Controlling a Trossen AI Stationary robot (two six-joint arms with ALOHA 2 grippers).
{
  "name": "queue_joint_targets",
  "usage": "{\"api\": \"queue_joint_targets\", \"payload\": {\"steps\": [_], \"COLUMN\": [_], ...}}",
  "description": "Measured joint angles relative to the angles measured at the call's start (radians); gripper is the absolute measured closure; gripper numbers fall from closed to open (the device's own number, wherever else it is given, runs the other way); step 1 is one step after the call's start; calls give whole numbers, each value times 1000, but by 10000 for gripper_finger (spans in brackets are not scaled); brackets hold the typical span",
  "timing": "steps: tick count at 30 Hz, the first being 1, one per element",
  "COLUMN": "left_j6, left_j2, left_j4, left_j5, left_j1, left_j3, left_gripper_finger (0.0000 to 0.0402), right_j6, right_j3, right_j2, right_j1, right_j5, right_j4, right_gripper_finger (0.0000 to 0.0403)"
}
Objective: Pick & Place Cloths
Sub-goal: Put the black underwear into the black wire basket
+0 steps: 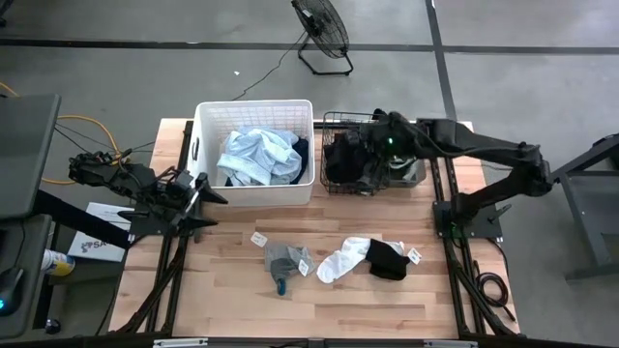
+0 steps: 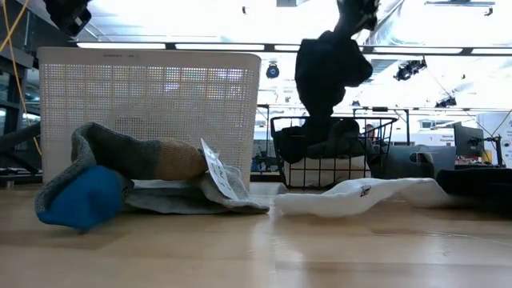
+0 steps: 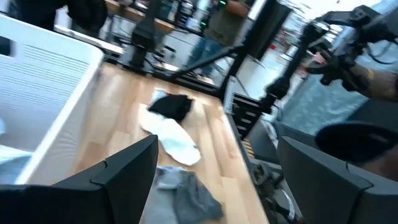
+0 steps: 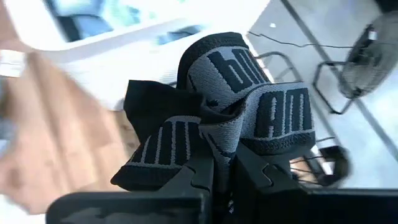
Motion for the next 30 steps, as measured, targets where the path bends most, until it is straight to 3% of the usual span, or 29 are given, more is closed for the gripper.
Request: {"api": "queue_joint_targets", "payload": {"steps": [6,15,24,30], "left_j6": [11,54,45,45], "left_j2": [0,0,0,0], "left_j4": [0,-3,-24,-24], "left_j5": [-95,-102,-102,-102], "left_j1": [0,0,0,0], "left_j3": [0,0,0,0], "left_gripper_finger": [78,78,78,78], "right_j6": [-116,-252,-277,-257], "right_j3": [0,0,0,0], "right_j2": [37,155,289,402], "right_j1": [-137,-244,-315,-356], "right_j5": [-30,-138,-174,-262], "right_j4": [19,34,38,46], "right_gripper_finger": [385,385,385,385]}}
